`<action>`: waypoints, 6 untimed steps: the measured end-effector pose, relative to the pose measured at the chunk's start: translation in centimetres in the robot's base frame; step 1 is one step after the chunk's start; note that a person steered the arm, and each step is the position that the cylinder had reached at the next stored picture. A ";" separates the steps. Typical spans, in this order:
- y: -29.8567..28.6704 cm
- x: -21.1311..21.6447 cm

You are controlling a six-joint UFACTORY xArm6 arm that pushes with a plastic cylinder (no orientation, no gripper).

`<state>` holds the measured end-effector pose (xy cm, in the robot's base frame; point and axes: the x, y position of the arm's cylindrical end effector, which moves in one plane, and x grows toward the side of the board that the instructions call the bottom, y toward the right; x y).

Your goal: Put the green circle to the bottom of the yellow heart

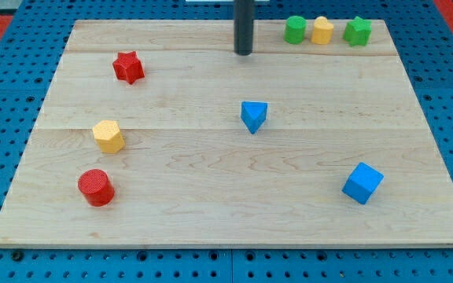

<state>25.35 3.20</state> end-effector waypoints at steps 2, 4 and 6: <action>3.0 -6.1; 9.7 -6.1; 10.4 1.6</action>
